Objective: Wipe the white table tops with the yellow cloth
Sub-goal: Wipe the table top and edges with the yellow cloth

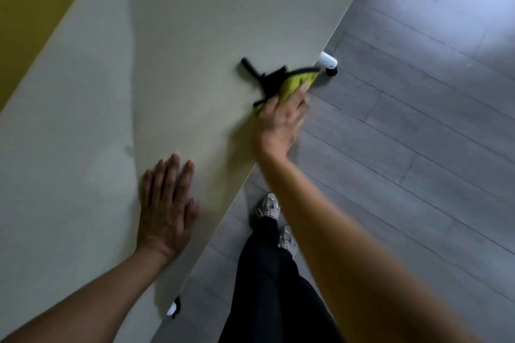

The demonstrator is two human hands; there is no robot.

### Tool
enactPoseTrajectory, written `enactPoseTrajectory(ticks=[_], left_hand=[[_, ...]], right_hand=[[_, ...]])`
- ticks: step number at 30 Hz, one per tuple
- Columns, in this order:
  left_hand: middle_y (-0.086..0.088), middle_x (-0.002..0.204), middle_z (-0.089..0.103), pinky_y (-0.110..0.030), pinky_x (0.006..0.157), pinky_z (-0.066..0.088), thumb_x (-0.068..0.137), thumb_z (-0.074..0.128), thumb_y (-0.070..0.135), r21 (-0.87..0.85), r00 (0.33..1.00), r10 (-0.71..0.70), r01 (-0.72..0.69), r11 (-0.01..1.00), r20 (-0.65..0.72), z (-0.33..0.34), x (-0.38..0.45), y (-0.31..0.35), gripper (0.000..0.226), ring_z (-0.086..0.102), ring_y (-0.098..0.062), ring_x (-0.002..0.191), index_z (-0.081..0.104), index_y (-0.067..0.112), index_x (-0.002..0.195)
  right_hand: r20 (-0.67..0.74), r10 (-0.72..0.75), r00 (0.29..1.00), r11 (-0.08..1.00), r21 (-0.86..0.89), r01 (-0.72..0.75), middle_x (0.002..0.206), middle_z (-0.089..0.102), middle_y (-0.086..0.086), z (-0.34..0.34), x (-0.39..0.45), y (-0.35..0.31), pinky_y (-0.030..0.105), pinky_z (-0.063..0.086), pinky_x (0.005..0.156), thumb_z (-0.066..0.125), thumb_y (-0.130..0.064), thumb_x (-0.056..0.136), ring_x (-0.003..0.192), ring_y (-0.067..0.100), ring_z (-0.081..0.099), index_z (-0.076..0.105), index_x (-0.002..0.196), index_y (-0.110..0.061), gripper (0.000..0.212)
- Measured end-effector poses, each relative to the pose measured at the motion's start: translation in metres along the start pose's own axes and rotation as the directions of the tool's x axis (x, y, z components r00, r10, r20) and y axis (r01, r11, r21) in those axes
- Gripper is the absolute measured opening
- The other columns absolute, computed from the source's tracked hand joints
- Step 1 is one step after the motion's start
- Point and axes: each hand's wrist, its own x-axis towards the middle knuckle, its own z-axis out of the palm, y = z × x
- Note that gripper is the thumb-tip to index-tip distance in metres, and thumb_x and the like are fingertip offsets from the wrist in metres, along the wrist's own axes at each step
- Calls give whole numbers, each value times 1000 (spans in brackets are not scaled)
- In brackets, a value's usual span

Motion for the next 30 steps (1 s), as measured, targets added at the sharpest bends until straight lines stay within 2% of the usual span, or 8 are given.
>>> enactPoseTrajectory(ticks=[2,5,8,15,19,25,28,30], left_hand=[[-16,172,21,-63,126,17,106,29,41,9,1000,9,-9,1000,-23,3,-1,-2,65,22,-41,158,34,9,162],[-19,171,23,-63,126,19,104,32,39,30,999,19,-18,999,-38,5,-1,-4,65,24,-42,157,36,8,161],[-17,172,22,-62,126,18,105,32,39,30,998,34,-32,999,-44,6,1,-7,65,23,-40,158,34,10,162],[-12,174,16,-60,128,14,103,31,40,5,998,28,-28,1000,-50,5,0,-8,68,15,-34,161,28,13,165],[-13,174,18,-60,128,16,103,32,39,6,997,35,-35,999,-69,6,1,-7,67,16,-34,161,30,12,164],[-16,172,23,-60,127,16,102,34,40,19,995,38,-36,999,-95,8,0,-7,67,23,-38,158,34,12,163],[-18,170,27,-61,126,19,102,35,41,37,990,58,-54,998,-128,14,1,-9,67,27,-40,156,36,10,162],[-18,170,27,-61,126,19,103,33,41,35,988,64,-60,998,-140,16,2,-10,66,27,-39,157,36,10,162]], right_hand=[[34,-6,999,1000,1,6,157,28,13,8,-63,24,42,23,118,44,-27,102,141,31,30,8,160,-16,70],[93,-8,996,1000,-18,9,157,25,8,13,-111,41,41,26,121,38,-32,102,143,26,29,-1,160,-22,71],[65,10,998,1000,-19,-9,156,27,10,14,-88,34,42,25,118,41,-30,102,140,29,31,2,161,-18,72],[7,22,1000,1000,-10,-22,159,24,12,-5,39,-17,40,27,116,40,-29,105,141,31,31,4,161,-16,67],[-13,28,1000,1000,-6,-28,159,25,10,-7,45,-21,37,27,116,38,-28,106,142,29,32,7,161,-16,65],[3,-28,1000,998,65,27,151,34,13,15,-83,34,45,29,118,40,-24,103,138,29,35,11,160,-20,65],[41,-60,997,998,27,59,153,30,7,20,-155,59,34,23,120,41,-24,103,141,20,30,7,160,-21,66],[60,-22,998,999,32,20,157,27,5,22,-167,64,26,15,117,41,-24,104,144,18,25,6,161,-21,67]])
